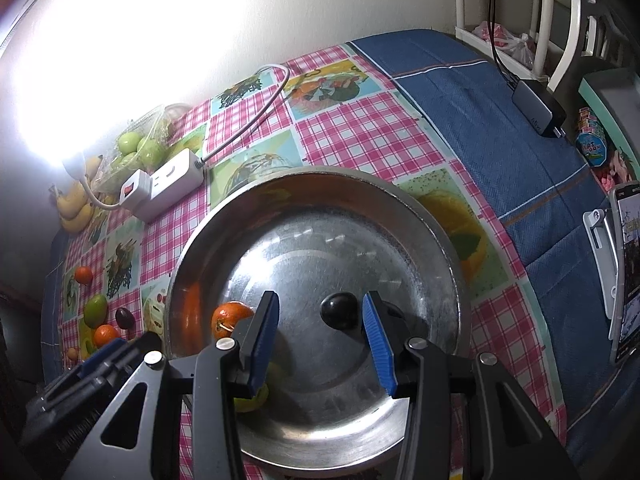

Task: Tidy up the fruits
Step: 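Withdraw both grippers from the plate toward the fruit on the tablecloth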

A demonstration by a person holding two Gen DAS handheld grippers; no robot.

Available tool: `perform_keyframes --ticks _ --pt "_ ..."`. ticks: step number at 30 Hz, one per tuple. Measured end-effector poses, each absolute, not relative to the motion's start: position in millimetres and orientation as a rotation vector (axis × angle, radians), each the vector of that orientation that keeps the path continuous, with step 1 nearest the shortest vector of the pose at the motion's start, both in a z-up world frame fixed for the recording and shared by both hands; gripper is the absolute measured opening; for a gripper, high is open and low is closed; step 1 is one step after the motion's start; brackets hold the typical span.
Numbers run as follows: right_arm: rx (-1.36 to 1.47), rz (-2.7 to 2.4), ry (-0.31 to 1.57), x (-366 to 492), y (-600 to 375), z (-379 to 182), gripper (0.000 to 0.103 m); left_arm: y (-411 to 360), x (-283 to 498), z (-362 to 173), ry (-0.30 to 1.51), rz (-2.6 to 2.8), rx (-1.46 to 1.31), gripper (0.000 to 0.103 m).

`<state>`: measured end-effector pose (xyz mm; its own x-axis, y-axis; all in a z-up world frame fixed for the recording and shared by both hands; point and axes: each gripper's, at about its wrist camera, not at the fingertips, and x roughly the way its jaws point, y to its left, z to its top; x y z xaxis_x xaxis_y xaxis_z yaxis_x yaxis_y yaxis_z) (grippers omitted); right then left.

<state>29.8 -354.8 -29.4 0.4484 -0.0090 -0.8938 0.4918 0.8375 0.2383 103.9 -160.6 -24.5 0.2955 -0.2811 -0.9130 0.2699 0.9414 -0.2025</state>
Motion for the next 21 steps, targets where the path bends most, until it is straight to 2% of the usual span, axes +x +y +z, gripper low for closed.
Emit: perform_keyframes --ticks 12,16,18,21 --pt "0.459 -0.294 1.104 34 -335 -32 0.045 -113 126 -26 1.209 -0.241 -0.09 0.064" --pt "0.45 -0.292 1.116 36 -333 -34 0.059 -114 127 -29 1.219 -0.237 -0.081 0.068" --pt "0.447 -0.297 1.118 36 -332 -35 0.063 -116 126 -30 1.224 -0.229 -0.068 0.078" --pt "0.438 -0.313 1.124 36 -334 -36 0.069 -117 126 -34 1.23 -0.206 -0.04 0.08"
